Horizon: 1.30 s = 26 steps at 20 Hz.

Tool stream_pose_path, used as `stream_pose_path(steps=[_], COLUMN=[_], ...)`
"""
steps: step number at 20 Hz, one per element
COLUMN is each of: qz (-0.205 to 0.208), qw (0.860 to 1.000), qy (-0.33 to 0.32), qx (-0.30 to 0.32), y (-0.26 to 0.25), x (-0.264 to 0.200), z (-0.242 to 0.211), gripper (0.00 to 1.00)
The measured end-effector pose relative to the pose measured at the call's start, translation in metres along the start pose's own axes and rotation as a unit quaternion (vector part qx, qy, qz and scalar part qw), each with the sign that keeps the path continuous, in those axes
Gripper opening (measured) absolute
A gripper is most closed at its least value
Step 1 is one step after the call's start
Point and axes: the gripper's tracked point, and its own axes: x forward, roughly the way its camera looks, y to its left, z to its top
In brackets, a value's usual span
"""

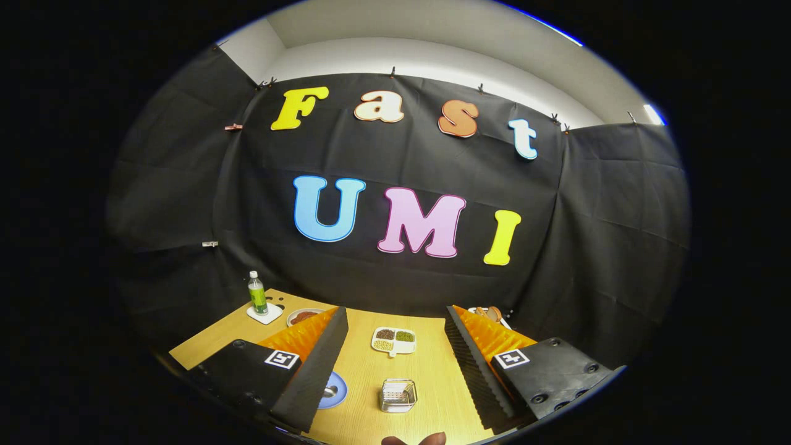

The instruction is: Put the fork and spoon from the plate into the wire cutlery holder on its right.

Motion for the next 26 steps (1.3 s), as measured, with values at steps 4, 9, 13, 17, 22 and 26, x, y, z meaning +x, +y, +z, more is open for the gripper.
stream_pose_path(steps=[4,9,13,17,22,26], qz=[0.004,0.055,0.104,0.151,0.167,0.146], qw=[1.000,0.995,0.971,0.940,0.902,0.878], qy=[0.008,0.080,0.200,0.298,0.395,0.451], qx=[0.002,0.036,0.073,0.065,0.053,0.069], y=[0.005,0.040,0.080,0.123,0.159,0.173], x=[0.002,0.006,0.010,0.013,0.032,0.051], z=[-0.006,-0.039,-0.102,-0.165,-0.254,-0.321], gripper=[0.98,0.98,0.98,0.98,0.95,0.83])
